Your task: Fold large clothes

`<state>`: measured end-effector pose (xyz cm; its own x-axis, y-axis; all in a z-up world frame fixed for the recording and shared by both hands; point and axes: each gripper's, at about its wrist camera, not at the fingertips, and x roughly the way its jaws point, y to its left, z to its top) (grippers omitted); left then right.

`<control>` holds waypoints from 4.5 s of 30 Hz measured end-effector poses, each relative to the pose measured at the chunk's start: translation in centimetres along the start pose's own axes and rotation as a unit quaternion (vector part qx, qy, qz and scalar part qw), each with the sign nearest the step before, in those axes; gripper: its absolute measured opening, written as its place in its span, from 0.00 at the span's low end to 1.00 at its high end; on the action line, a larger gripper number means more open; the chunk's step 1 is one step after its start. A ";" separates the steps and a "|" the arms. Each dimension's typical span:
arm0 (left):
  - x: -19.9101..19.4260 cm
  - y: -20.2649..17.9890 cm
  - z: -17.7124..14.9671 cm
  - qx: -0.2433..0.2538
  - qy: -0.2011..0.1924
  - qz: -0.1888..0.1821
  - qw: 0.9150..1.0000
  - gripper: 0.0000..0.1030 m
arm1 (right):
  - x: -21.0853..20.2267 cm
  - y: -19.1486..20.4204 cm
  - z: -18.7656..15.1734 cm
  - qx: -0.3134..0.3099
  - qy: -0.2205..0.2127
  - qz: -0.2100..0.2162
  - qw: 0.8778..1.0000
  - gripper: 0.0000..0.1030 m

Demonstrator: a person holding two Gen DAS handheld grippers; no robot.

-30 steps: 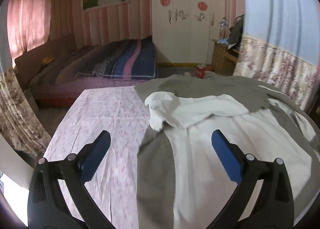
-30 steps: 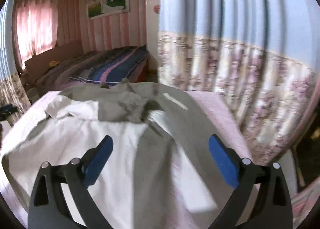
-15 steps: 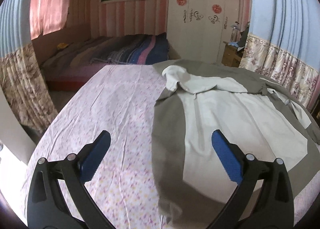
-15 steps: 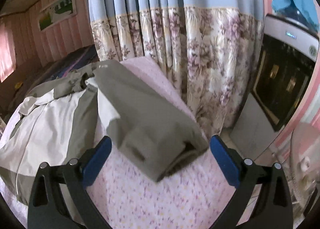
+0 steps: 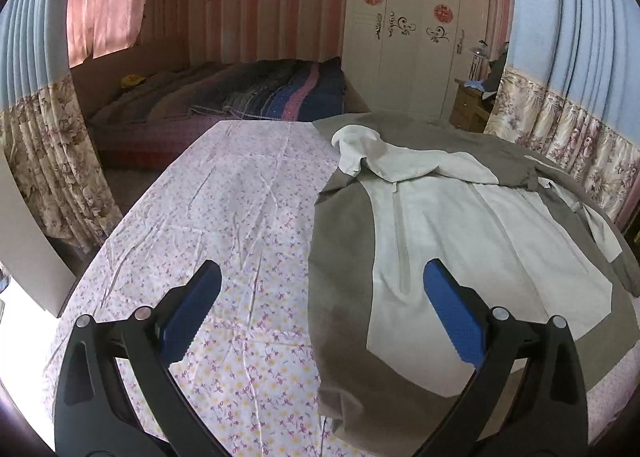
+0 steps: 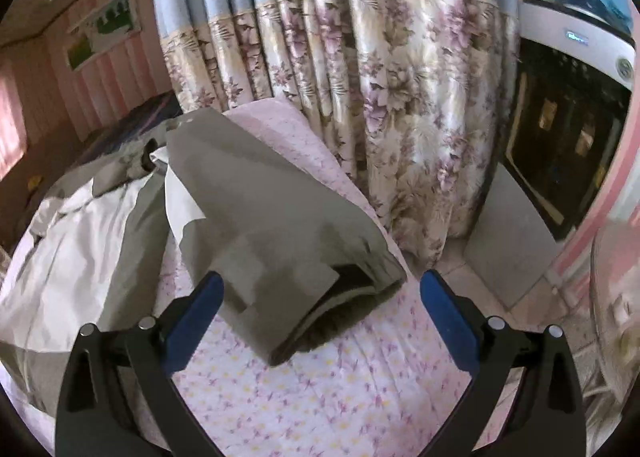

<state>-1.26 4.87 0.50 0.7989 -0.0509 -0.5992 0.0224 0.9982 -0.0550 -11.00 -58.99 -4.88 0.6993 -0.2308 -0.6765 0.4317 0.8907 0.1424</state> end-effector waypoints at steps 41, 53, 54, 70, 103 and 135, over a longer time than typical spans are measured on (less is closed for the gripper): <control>7.3 -5.9 5.2 0.026 0.020 -0.080 0.996 0.97 | 2.3 40.3 1.4 -0.218 -0.026 0.337 0.915 0.29; 6.9 -9.0 4.6 0.051 0.028 -0.105 0.993 0.97 | -2.9 32.2 3.2 -0.171 -0.133 0.294 0.931 0.90; 6.8 -9.4 4.5 0.055 0.028 -0.110 0.992 0.97 | -2.9 31.3 3.4 -0.166 -0.134 0.285 0.934 0.91; 11.0 -19.1 4.0 0.097 0.052 -0.176 0.978 0.97 | -0.7 23.8 4.9 -0.092 -0.107 0.231 0.963 0.92; 21.5 -7.1 18.5 0.046 -0.010 0.023 0.999 0.97 | 12.7 37.9 15.7 -0.168 -0.045 0.183 0.968 0.97; 27.9 -12.3 14.4 0.116 0.093 -0.059 0.987 0.97 | 19.5 28.9 14.5 -0.073 0.048 0.155 0.984 0.98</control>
<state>29.35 -8.34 -4.04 0.6592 -0.1515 -0.7365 0.2634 0.9639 0.0374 23.37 -43.46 -3.53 0.7242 0.0932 -0.6833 0.1150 0.9606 0.2529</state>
